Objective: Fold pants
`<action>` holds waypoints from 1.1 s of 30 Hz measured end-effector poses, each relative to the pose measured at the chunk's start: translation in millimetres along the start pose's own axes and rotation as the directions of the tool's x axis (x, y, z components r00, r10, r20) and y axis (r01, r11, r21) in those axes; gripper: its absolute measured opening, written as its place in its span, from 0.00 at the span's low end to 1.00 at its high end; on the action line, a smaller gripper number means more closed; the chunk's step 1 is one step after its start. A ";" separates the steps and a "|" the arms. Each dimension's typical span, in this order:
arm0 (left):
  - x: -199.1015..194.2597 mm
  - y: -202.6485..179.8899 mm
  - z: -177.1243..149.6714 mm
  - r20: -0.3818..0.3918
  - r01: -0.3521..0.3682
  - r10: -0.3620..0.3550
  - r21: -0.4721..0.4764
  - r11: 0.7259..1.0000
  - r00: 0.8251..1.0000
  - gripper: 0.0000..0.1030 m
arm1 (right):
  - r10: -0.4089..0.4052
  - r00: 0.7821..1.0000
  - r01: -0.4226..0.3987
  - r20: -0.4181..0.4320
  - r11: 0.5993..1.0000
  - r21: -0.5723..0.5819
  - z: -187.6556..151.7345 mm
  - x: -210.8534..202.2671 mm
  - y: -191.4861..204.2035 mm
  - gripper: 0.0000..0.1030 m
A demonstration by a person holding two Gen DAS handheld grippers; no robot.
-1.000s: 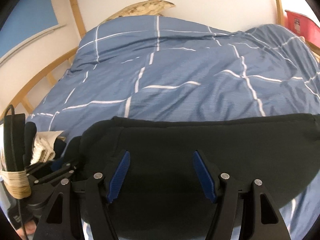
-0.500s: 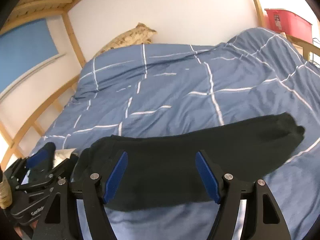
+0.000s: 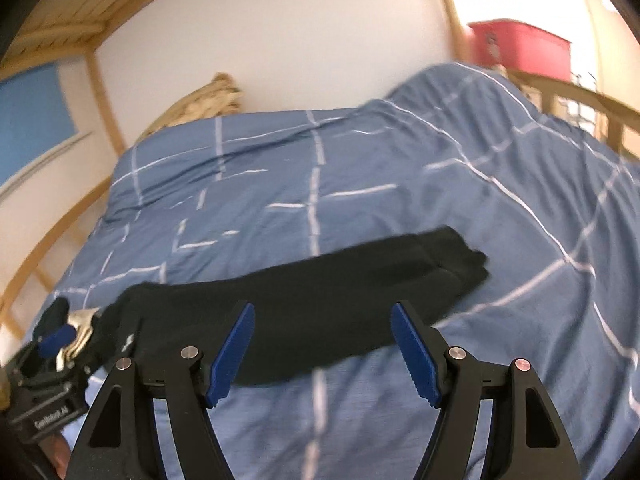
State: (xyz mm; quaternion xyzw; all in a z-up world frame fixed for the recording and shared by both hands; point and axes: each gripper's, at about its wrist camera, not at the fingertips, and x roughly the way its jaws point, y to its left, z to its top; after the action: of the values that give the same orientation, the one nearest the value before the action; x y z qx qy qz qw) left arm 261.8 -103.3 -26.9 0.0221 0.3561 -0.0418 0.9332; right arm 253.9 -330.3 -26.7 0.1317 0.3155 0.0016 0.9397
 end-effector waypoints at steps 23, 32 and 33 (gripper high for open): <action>91.0 -86.0 14.7 -0.100 -0.040 0.044 0.046 0.998 0.994 0.87 | 0.094 0.995 -0.059 -0.038 0.840 0.539 1.5 104.1 -149.9 0.52; 96.5 -73.1 0.8 -0.124 -0.072 0.081 0.070 0.995 0.989 0.86 | 0.095 0.995 -0.074 -0.022 0.885 0.459 12.4 96.9 -134.4 0.18; 94.3 -68.5 0.8 -0.124 -0.065 0.073 0.067 0.996 0.990 0.86 | 0.081 0.997 -0.069 -0.009 0.906 0.418 16.3 88.8 -124.7 0.16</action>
State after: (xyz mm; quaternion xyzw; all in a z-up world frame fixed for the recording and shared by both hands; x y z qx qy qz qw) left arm 326.0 -177.4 -90.0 0.0665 0.4120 -0.0190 0.9086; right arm 324.7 -447.0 -97.8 0.3413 0.3156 -0.0280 0.8849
